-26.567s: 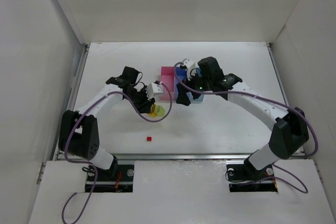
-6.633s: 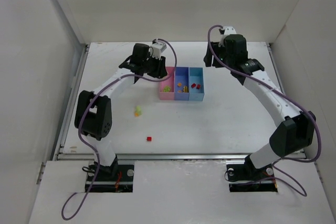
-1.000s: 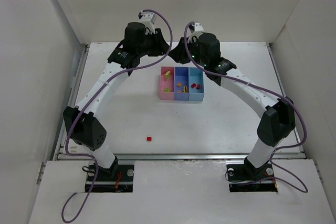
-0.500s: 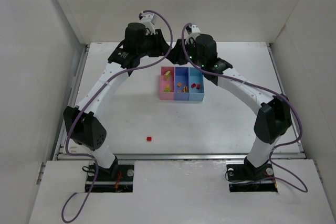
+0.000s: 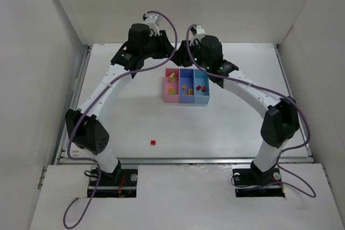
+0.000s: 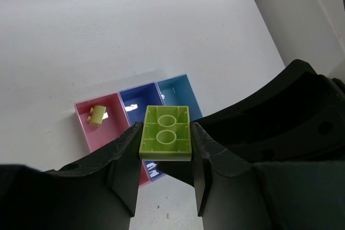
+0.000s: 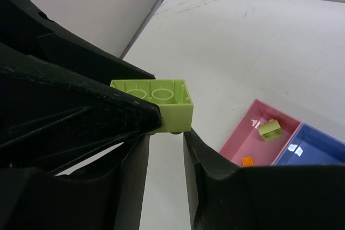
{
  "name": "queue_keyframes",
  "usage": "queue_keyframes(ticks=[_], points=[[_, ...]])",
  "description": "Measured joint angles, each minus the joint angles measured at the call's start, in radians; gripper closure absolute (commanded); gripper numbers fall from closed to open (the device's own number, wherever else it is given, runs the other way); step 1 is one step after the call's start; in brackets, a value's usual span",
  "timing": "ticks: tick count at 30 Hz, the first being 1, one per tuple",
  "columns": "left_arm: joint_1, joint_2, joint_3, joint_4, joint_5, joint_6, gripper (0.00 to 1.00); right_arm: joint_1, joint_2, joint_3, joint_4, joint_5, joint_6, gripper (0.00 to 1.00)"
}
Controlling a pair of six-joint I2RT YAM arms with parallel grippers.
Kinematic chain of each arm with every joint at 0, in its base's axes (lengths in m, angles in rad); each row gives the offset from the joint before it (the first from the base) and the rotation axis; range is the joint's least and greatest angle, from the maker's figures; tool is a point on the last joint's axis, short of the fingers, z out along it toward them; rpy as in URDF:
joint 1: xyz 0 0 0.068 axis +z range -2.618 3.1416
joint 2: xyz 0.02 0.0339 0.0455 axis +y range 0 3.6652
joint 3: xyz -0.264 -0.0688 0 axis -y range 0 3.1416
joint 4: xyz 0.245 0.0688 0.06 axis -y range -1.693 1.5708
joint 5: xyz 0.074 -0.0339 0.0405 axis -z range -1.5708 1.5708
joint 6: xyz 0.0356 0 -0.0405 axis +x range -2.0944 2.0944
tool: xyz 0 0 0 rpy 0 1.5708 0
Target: Sort the legos into containers by color
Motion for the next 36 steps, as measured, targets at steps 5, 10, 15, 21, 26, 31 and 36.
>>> queue_keyframes(ticks=[5,10,15,21,26,31,36], points=[[-0.006,0.0,-0.001,-0.008,-0.006,0.022,1.0,-0.001,-0.018,-0.05,0.029,0.0,-0.007,0.63],[-0.013,-0.004,-0.016,-0.011,-0.023,0.04,1.0,-0.022,-0.069,-0.144,0.032,0.0,-0.016,0.62],[-0.013,-0.005,-0.042,-0.018,-0.038,0.048,1.0,-0.057,-0.113,-0.196,0.024,0.002,-0.028,0.62],[-0.013,-0.005,-0.055,-0.023,-0.054,0.059,1.0,-0.072,-0.119,-0.199,-0.02,0.011,-0.077,0.59],[-0.013,-0.005,-0.07,-0.022,-0.067,0.066,1.0,-0.072,-0.119,-0.202,-0.068,0.018,-0.111,0.59],[-0.013,-0.006,-0.086,-0.023,-0.075,0.068,1.0,-0.072,-0.119,-0.2,-0.111,0.027,-0.134,0.58],[-0.013,-0.006,-0.114,-0.01,-0.078,0.07,1.0,-0.072,-0.116,-0.2,-0.144,0.033,-0.141,0.58]])
